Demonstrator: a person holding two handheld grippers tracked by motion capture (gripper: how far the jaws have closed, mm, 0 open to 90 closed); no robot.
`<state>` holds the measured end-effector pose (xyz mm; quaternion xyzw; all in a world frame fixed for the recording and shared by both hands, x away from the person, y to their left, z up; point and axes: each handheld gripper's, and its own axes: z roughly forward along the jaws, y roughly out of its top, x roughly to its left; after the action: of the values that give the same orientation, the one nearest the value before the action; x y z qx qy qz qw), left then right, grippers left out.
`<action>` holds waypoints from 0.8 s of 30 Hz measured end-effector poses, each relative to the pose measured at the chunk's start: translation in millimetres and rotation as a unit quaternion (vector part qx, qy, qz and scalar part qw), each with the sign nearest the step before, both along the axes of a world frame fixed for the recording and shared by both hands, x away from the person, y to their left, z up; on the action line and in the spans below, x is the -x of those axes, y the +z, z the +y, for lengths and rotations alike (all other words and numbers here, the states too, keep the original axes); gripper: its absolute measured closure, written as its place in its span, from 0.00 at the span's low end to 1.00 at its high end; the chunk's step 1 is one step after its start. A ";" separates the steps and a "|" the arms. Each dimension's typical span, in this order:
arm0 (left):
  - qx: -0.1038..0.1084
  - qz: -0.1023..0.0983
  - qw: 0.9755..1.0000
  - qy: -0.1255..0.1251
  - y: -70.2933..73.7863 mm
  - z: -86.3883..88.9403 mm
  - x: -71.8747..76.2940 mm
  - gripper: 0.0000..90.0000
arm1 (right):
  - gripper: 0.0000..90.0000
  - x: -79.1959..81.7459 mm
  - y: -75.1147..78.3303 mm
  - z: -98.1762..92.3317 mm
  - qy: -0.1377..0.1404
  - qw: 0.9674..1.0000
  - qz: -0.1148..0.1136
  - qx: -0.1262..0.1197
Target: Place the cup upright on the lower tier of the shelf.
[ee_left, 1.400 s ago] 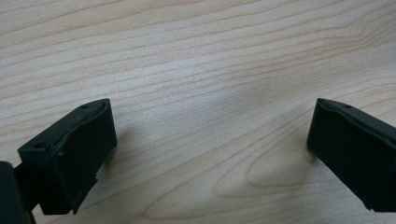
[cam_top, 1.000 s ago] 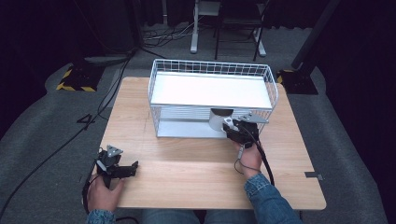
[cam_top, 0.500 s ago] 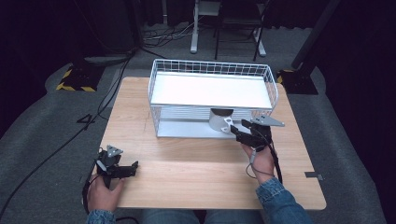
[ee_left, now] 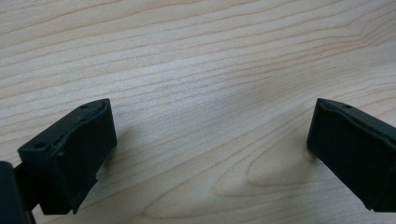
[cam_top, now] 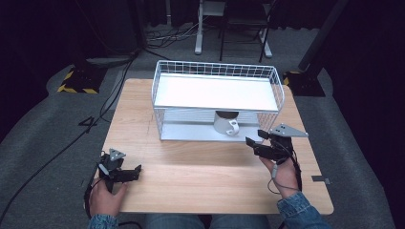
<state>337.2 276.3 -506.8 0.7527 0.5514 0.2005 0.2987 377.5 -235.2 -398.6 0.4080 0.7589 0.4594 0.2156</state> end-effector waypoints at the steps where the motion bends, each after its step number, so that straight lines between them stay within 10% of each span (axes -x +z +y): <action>1: 0.001 -0.001 1.000 0.002 -0.1 -0.2 -0.1 0.02 | 0.43 2.1 -0.1 -2.6 0.000 1.000 0.005 0.001; 24: 0.001 -0.001 1.000 0.002 -0.1 -0.2 -0.2 0.02 | 0.36 25.5 -35.1 -64.1 -0.032 0.997 0.058 0.046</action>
<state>337.4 276.1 -506.9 0.7511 0.5529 0.2012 0.2993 352.0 -299.3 -433.7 0.4479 0.7769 0.3927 0.2042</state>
